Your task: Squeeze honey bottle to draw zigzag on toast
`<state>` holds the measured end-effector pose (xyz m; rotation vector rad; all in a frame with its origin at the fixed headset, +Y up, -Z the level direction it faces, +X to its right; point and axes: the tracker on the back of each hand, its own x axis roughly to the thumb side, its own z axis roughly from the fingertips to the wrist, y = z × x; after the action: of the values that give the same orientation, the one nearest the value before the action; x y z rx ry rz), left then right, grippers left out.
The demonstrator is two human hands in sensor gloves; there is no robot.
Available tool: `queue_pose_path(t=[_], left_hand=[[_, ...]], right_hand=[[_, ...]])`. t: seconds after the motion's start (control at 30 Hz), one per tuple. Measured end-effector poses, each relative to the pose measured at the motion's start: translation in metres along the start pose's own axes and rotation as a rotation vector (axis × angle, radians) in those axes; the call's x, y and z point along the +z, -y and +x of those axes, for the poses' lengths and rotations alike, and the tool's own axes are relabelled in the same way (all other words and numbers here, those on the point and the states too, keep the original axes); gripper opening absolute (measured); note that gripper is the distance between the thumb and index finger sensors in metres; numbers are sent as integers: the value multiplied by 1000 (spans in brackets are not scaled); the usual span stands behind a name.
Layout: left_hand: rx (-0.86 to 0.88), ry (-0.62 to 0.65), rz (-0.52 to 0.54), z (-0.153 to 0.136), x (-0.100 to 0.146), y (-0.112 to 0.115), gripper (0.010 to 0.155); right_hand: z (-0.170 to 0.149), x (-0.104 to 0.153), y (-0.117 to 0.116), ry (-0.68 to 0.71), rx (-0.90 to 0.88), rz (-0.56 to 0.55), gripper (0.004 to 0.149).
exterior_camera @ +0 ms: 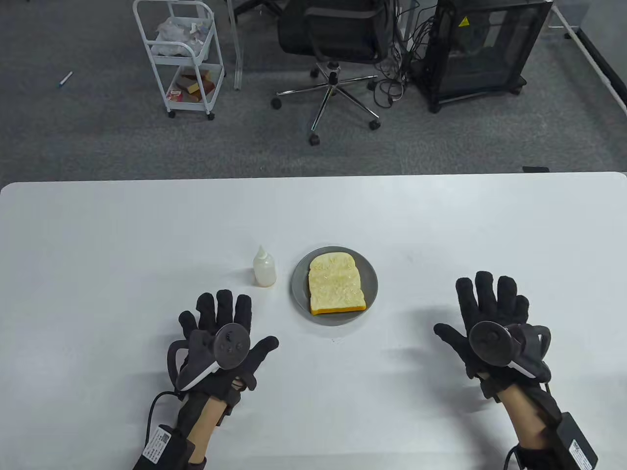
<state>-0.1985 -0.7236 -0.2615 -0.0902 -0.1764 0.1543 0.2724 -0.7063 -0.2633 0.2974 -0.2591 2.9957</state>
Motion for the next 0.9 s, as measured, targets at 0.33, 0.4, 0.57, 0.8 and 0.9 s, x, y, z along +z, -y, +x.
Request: queue_pose_path(t=[0.33, 0.4, 0.57, 0.8, 0.9], left_hand=[[170, -40, 190, -18, -5, -8, 96], [297, -69, 210, -29, -11, -6, 99], [613, -85, 143, -54, -39, 1, 105], [807, -67, 80, -74, -84, 8, 108], [792, -50, 77, -70, -97, 11, 109]], right_hand=[[7, 1, -4, 20, -10, 20, 95], [8, 1, -5, 26, -16, 20, 95], [10, -1, -10, 35, -18, 47, 95], [10, -1, -11, 40, -39, 51, 95], [9, -3, -13, 41, -44, 67, 95]])
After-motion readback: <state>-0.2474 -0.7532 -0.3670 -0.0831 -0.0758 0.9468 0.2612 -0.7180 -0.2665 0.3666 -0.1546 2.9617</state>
